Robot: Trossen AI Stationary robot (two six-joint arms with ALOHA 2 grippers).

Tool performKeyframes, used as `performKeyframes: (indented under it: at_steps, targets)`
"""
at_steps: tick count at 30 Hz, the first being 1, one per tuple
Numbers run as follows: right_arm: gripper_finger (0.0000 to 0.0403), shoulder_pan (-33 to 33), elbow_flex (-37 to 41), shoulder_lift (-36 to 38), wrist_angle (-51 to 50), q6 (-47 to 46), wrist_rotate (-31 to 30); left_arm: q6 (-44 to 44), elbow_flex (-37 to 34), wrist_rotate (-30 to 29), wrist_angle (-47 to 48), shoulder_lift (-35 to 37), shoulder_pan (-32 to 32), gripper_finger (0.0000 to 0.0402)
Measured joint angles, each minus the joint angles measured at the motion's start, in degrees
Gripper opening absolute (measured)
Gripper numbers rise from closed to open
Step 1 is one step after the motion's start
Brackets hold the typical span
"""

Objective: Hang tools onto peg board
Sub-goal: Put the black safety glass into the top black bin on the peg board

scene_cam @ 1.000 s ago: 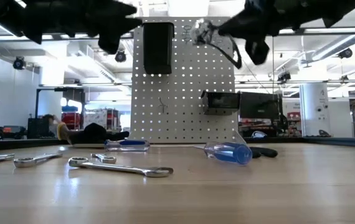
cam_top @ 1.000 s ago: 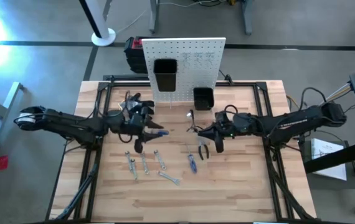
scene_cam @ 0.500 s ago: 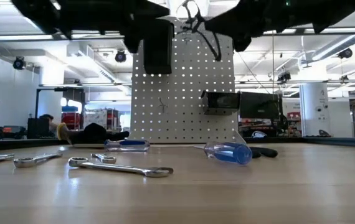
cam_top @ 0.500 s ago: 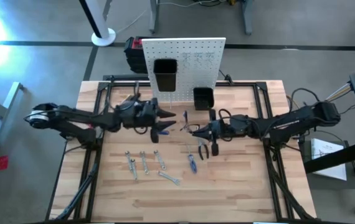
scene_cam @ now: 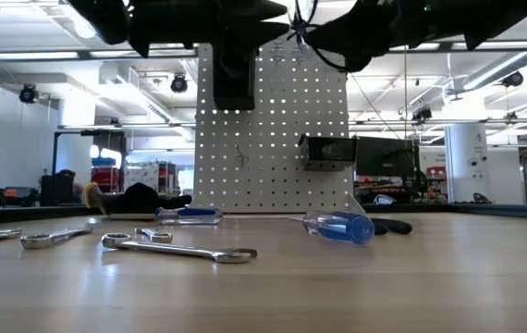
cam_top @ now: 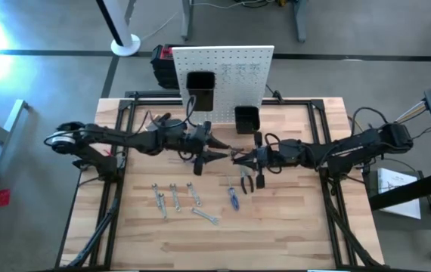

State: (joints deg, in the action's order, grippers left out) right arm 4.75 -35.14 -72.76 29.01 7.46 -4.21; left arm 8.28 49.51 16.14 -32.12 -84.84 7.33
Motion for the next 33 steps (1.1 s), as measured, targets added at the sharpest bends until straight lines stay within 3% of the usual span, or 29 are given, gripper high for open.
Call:
performKeyframes:
  at_steps: [7,12,16,25,33]
  targets:
    - [0.0,0.0,0.0,2.1,-4.5,-1.1,5.0,-3.8,-0.4,0.5,4.9,3.8,0.1,0.0119]
    - [0.0,-0.6,0.0,3.5,-7.6,-1.4,13.5,-6.3,-0.4,10.4,5.9,6.0,0.1,0.0126]
    - [0.0,-1.9,-0.5,3.5,-7.6,-2.2,21.2,-6.4,-0.4,13.9,2.7,5.0,0.7,0.0166]
    - [0.0,-2.2,-2.6,1.3,-10.0,-0.9,22.5,-7.6,2.8,14.1,0.7,-0.7,1.0,0.0274]
    - [0.0,-2.2,-5.3,-1.0,-12.5,-0.8,22.7,-6.9,7.3,20.6,3.1,-5.1,1.0,0.0258]
